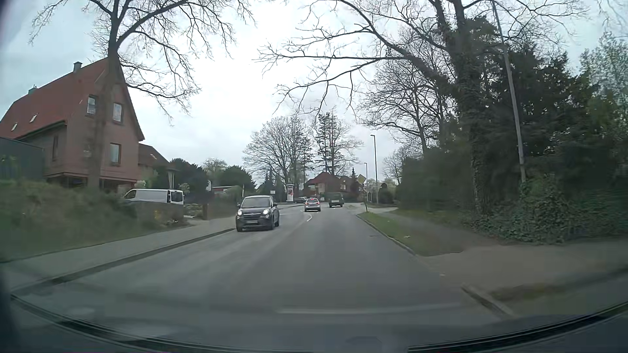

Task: Follow the waypoints while adhering to traffic rules and regulations

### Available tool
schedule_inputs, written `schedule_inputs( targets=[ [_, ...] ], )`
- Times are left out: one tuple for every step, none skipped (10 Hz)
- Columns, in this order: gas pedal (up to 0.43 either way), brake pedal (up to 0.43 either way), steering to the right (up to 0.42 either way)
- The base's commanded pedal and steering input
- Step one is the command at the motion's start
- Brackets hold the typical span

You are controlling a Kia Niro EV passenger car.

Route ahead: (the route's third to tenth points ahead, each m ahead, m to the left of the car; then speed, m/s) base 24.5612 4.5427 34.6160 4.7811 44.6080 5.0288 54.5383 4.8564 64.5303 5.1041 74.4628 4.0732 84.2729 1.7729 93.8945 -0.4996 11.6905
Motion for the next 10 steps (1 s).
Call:
schedule_inputs(
  targets=[
    [0.197, 0.0, -0.002],
    [0.197, 0.0, -0.002],
    [0.197, 0.0, -0.002],
    [0.197, 0.0, -0.002],
    [0.197, 0.0, -0.002],
    [0.197, 0.006, -0.002],
    [0.197, 0.0, -0.001],
    [0.197, 0.0, -0.001],
    [0.197, 0.0, -0.002],
    [0.197, 0.0, -0.002]
  ],
)
